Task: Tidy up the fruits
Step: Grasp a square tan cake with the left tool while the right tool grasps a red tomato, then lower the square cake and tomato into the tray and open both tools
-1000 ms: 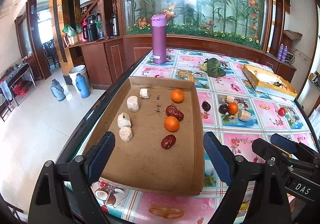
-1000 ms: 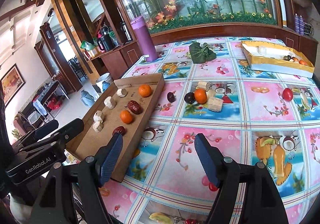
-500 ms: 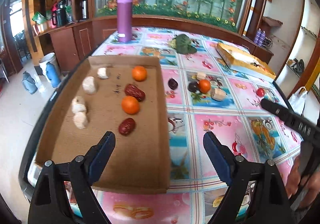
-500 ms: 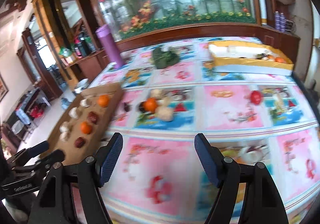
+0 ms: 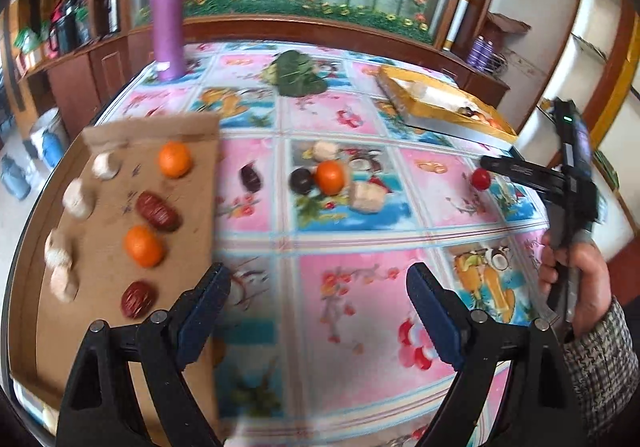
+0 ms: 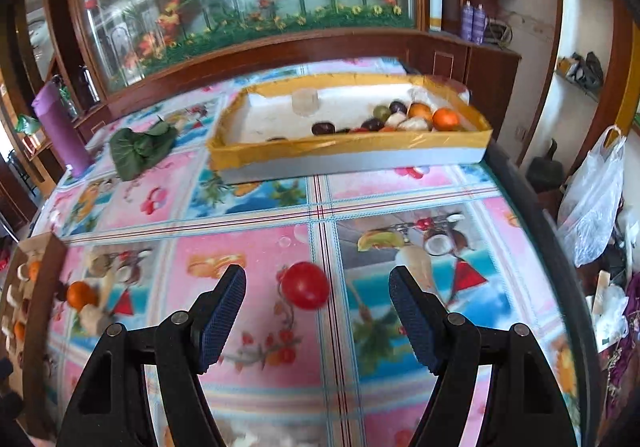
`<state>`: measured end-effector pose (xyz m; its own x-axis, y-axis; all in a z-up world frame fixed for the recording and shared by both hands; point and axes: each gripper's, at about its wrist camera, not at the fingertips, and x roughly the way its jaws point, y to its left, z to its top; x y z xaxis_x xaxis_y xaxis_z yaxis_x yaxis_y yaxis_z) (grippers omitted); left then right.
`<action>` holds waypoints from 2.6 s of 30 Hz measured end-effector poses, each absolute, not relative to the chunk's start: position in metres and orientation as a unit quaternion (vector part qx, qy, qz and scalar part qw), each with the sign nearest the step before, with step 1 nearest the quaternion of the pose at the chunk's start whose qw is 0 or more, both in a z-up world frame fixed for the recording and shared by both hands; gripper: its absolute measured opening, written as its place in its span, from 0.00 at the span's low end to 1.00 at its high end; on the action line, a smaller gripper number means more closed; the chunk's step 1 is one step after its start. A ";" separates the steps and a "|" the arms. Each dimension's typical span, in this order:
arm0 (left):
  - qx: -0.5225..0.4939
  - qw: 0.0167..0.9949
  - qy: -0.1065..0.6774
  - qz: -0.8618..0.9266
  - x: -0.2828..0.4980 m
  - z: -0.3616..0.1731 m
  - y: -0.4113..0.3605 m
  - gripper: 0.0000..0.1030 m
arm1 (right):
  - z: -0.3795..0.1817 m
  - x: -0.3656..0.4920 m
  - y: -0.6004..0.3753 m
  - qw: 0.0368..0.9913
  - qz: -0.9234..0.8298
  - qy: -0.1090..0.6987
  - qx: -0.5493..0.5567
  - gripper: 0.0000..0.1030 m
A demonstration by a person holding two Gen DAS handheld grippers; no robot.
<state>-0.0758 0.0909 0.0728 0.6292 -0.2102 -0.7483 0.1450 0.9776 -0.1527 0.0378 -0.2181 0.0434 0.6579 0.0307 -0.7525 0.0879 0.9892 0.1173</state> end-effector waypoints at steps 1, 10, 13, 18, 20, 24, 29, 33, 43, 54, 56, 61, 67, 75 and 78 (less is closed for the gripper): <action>-0.030 0.904 0.413 -0.104 -0.073 0.075 0.084 0.86 | 0.038 0.044 -0.219 0.905 -0.015 0.419 0.078 0.72; 0.019 0.897 0.420 -0.134 -0.015 0.056 0.033 0.62 | 0.013 0.046 -0.223 0.901 0.017 0.419 0.114 0.71; 0.017 0.891 0.435 -0.129 0.003 0.043 0.028 0.62 | 0.016 0.048 -0.224 0.904 0.022 0.413 0.111 0.63; 0.008 0.884 0.453 -0.118 0.018 0.025 0.024 0.62 | 0.013 0.050 -0.212 0.904 0.022 0.419 0.085 0.39; 0.010 0.886 0.449 -0.115 0.018 0.023 0.022 0.62 | 0.013 0.050 -0.209 0.905 0.017 0.419 0.074 0.35; 0.028 0.889 0.443 -0.112 0.019 0.024 0.013 0.61 | 0.014 0.050 -0.205 0.905 0.027 0.418 0.072 0.31; 0.027 0.885 0.452 -0.113 0.016 0.020 0.007 0.42 | 0.018 0.047 -0.203 0.906 0.035 0.415 0.076 0.31; 0.011 0.883 0.458 -0.102 0.023 0.014 0.012 0.42 | 0.021 0.046 -0.202 0.907 0.039 0.412 0.078 0.31; 0.007 0.886 0.452 -0.100 0.014 0.020 0.012 0.28 | 0.025 0.045 -0.210 0.905 0.064 0.407 0.110 0.28; -0.076 0.902 0.417 -0.081 -0.045 0.066 0.084 0.28 | 0.018 0.048 -0.236 0.868 0.151 0.402 0.251 0.22; -0.092 0.904 0.413 -0.066 -0.053 0.071 0.104 0.28 | 0.021 0.047 -0.234 0.870 0.155 0.398 0.246 0.23; -0.113 0.907 0.404 -0.031 -0.074 0.073 0.144 0.28 | 0.020 0.045 -0.208 0.887 0.129 0.416 0.155 0.42; -0.141 0.908 0.395 0.006 -0.094 0.076 0.190 0.29 | 0.015 0.031 -0.180 0.890 0.114 0.434 0.078 0.42; -0.156 0.913 0.376 0.031 -0.117 0.077 0.232 0.29 | 0.013 0.020 -0.180 0.888 0.079 0.446 0.078 0.29; -0.157 0.913 0.373 0.045 -0.124 0.075 0.248 0.29 | 0.023 0.014 -0.175 0.887 0.082 0.446 0.086 0.29</action>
